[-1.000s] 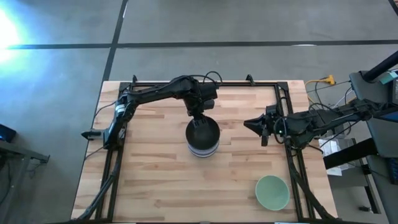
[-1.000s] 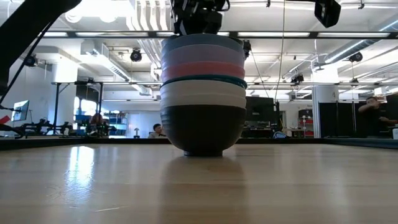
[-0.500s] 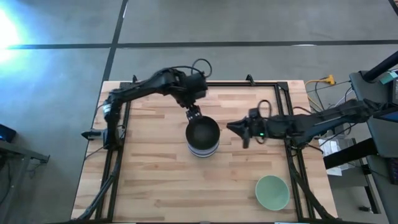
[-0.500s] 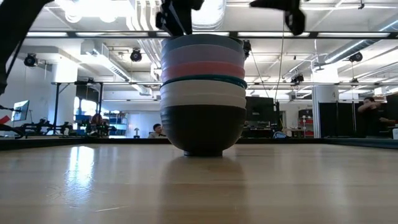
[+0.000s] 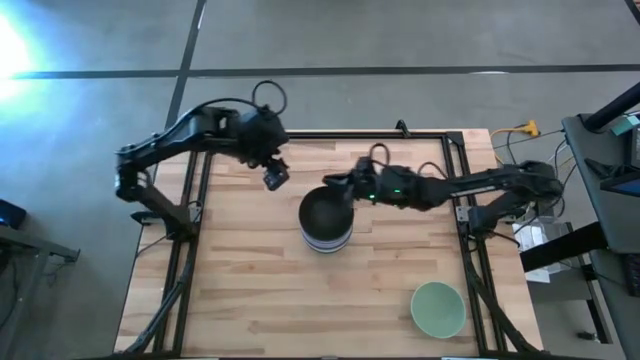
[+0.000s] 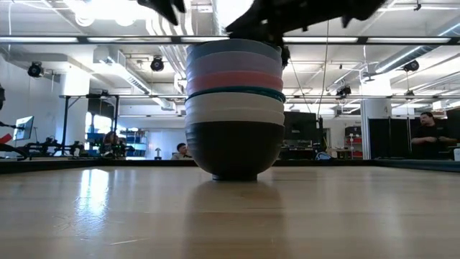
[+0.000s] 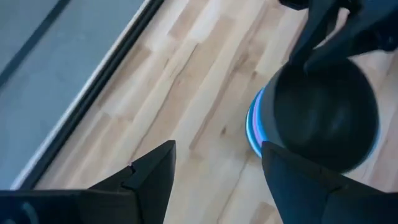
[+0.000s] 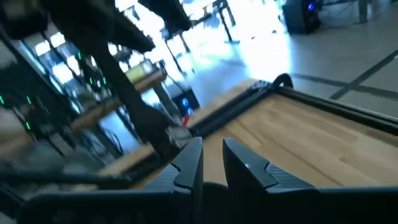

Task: Nest bowls inside each other
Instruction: Stack the black bowl on top of the light blue bowl

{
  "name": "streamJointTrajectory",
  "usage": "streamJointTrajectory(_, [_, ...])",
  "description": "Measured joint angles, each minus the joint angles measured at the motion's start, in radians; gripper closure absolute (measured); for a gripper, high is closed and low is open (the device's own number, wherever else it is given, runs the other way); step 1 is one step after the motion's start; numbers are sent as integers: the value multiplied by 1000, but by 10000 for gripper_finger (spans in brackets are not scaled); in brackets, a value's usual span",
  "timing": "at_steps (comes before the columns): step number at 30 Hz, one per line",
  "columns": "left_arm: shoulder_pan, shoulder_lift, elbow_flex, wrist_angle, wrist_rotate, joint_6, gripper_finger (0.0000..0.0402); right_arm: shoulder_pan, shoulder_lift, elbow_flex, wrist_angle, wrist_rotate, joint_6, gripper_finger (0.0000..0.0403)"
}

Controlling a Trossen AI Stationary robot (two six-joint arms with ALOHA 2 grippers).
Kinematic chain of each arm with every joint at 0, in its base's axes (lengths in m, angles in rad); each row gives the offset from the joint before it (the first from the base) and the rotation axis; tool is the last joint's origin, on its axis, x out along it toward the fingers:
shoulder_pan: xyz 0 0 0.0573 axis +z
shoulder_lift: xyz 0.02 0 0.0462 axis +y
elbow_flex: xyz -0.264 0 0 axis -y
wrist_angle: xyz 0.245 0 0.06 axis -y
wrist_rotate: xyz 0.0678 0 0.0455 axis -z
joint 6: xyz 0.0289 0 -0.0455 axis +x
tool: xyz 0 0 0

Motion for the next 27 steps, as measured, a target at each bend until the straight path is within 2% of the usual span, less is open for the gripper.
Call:
streamJointTrajectory(8, [-18, -250, -347, 100, -7, -180, 181, -3, 180, 222, -266, -14, -44, 345])
streamJointTrajectory(14, [-54, -417, -554, 242, -6, -306, 181, -2, 171, 308, -337, 7, -119, 345])
streamJointTrajectory(20, [-72, -507, -677, 448, -3, -326, 181, -8, 113, 296, -533, 109, -120, 345])
streamJointTrajectory(22, [-72, -514, -707, 517, -2, -325, 181, -10, 115, 281, -543, 93, -121, 345])
streamJointTrajectory(25, [-72, -507, -732, 598, -3, -309, 181, -8, 146, 277, -444, 22, -148, 345])
streamJointTrajectory(27, [-72, -489, -735, 629, -2, -293, 181, -7, 174, 277, -412, 11, -146, 345])
